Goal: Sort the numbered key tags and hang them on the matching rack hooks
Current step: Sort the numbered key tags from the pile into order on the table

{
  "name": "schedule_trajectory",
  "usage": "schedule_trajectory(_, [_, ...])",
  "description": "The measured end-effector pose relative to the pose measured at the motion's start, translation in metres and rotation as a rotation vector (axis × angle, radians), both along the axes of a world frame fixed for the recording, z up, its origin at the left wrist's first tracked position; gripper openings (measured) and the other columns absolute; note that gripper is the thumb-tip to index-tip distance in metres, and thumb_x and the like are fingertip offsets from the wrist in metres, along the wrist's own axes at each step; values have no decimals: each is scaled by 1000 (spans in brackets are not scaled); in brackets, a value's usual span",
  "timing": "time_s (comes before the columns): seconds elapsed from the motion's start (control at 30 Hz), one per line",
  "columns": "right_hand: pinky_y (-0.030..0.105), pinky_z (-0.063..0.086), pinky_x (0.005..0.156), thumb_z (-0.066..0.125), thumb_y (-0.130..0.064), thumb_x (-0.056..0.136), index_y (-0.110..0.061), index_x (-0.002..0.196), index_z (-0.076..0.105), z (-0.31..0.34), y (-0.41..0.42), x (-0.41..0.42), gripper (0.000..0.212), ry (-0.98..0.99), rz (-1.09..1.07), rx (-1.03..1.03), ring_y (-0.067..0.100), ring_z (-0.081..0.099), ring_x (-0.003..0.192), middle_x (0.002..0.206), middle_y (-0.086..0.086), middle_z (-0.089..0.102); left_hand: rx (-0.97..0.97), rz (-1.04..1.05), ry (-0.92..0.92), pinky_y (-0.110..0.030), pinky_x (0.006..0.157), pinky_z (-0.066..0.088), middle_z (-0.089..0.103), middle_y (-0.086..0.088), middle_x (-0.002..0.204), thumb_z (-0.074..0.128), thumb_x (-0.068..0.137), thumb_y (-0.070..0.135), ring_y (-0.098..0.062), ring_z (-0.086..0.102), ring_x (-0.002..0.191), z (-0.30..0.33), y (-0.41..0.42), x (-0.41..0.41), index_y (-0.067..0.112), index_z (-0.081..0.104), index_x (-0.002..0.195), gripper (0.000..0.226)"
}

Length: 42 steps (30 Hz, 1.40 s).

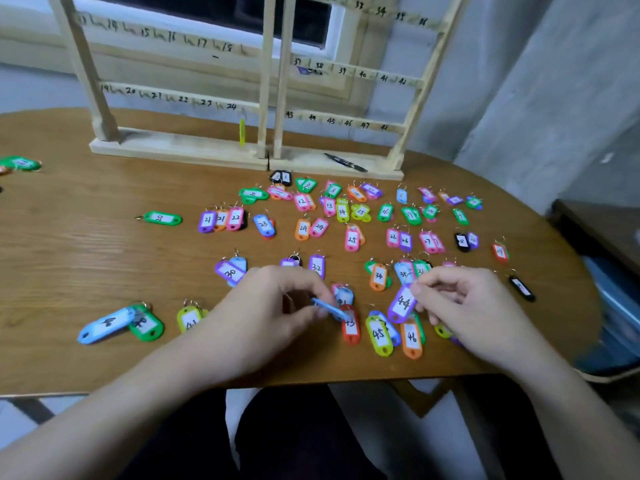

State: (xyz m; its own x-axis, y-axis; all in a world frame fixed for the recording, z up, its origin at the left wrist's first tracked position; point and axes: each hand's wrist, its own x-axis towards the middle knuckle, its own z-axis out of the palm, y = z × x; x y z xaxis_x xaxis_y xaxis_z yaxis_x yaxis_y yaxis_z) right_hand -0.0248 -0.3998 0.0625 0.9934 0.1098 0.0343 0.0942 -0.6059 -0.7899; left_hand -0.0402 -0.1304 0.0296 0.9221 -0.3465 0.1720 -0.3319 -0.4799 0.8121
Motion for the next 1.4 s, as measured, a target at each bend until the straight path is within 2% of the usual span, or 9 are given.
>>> schedule_trajectory(0.1, [13, 39, 50, 69, -13, 93, -19, 74, 73, -2, -1, -2, 21, -17, 12, -28, 1, 51, 48, 54, -11, 61, 0, -3, 6, -31, 77, 51, 72, 14, 86, 74, 91, 23, -13, 64, 81, -3, -4, 2, 37, 73, 85, 15])
schedule_trajectory(0.27, [12, 41, 55, 69, -15, 94, -19, 76, 74, -7, 4, 0, 18, 10, 38, -14, -1, 55, 51, 59, -10, 65, 39, 6, -26, -17, 67, 43, 68, 19, 76, 67, 94, 35, -5, 61, 74, -3, -2, 4, 37, 71, 89, 7])
schedule_trajectory(0.37, [27, 45, 60, 69, -22, 94, -24, 77, 75, -10, 7, 3, 17, 11, 72, -79, 16, 56, 55, 64, -6, 67, 15, 57, -21, -20, 59, 39, 61, 15, 63, 68, 93, 33, -6, 53, 60, -2, 7, 5, 32, 74, 89, 8])
schedule_trajectory(0.53, [29, 41, 58, 68, -24, 95, -25, 77, 75, -9, 13, 8, 19, 16, 118, -92, 14, 50, 54, 64, -3, 64, -23, 104, 32, -27, 73, 51, 75, 15, 87, 73, 88, 29, -13, 65, 76, 3, 27, 9, 34, 78, 94, 9])
schedule_trajectory(0.63, [31, 43, 58, 66, -26, 96, -24, 79, 75, -10, 19, 11, 19, 29, 173, -136, 27, 54, 59, 70, 6, 66, -80, 108, 65, -30, 79, 53, 76, 14, 91, 69, 85, 40, -11, 69, 84, 7, 33, 9, 31, 78, 96, 17])
schedule_trajectory(0.77, [20, 36, 50, 64, -22, 97, -22, 75, 73, -8, 23, 15, 23, 23, 168, -189, 7, 43, 50, 59, 0, 57, -100, 91, 47, -33, 81, 54, 75, 13, 87, 68, 93, 20, -9, 69, 85, 7, 34, 10, 31, 77, 88, 14])
schedule_trajectory(0.97, [18, 32, 47, 63, -28, 97, -21, 79, 73, 0, 12, 26, 22, 3, 113, -239, 5, 40, 47, 58, -2, 53, -113, 31, 49, -37, 76, 50, 71, 4, 82, 66, 95, 15, -21, 64, 80, 1, 29, 12, 29, 70, 88, 16])
schedule_trajectory(1.17, [19, 35, 48, 63, -27, 99, -20, 81, 74, -6, 16, 34, 23, 22, 139, -257, 9, 42, 51, 68, 15, 61, -15, -2, 12, -13, 65, 39, 68, 8, 78, 69, 94, 16, -10, 59, 73, 0, 13, 15, 28, 68, 87, 14])
schedule_trajectory(1.4, [15, 39, 50, 62, -25, 99, -18, 84, 75, -10, 24, 42, 21, 12, 113, -276, 7, 44, 51, 70, 17, 63, 31, -18, 9, -13, 66, 39, 67, 10, 79, 67, 95, 18, -12, 60, 77, 0, 12, 18, 29, 67, 88, 13])
